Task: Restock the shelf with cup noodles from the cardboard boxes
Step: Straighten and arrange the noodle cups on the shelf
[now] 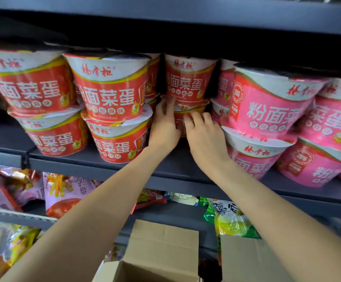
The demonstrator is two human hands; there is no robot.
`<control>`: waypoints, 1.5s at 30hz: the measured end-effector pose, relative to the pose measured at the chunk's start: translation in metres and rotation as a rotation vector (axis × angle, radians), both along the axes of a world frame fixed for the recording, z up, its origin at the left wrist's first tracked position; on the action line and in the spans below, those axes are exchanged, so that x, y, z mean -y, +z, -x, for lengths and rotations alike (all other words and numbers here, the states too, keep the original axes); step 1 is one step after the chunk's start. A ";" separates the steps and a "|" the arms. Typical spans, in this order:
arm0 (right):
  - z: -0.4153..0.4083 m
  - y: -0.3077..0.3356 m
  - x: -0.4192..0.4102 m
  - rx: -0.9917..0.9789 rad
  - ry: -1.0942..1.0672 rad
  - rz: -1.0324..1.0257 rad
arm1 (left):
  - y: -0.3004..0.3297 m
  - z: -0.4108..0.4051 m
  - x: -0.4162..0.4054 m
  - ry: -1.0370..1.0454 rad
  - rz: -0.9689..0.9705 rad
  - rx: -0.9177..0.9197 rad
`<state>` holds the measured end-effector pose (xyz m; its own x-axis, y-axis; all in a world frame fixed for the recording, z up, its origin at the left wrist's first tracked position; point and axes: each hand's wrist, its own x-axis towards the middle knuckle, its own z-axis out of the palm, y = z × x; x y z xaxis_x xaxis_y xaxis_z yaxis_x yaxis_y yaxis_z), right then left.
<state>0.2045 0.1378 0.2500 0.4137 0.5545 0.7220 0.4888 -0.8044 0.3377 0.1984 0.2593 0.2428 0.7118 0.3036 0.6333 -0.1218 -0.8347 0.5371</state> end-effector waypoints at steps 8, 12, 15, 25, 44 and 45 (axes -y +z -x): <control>-0.054 0.013 -0.034 0.139 0.011 -0.159 | 0.009 -0.033 -0.010 0.189 -0.235 -0.028; -0.058 0.020 -0.037 0.085 -0.011 -0.254 | 0.004 -0.036 -0.012 0.141 -0.490 0.210; -0.061 0.020 -0.039 0.008 -0.081 -0.233 | 0.006 -0.036 -0.016 0.132 -0.486 0.161; -0.062 0.020 -0.037 -0.225 -0.120 -0.232 | 0.014 -0.042 -0.016 -0.012 -0.316 0.149; -0.048 0.045 -0.038 -0.509 0.131 -0.691 | 0.031 -0.036 -0.003 -0.011 0.308 0.166; -0.047 0.051 -0.040 -0.550 0.180 -0.747 | 0.039 -0.037 -0.003 -0.061 0.353 0.171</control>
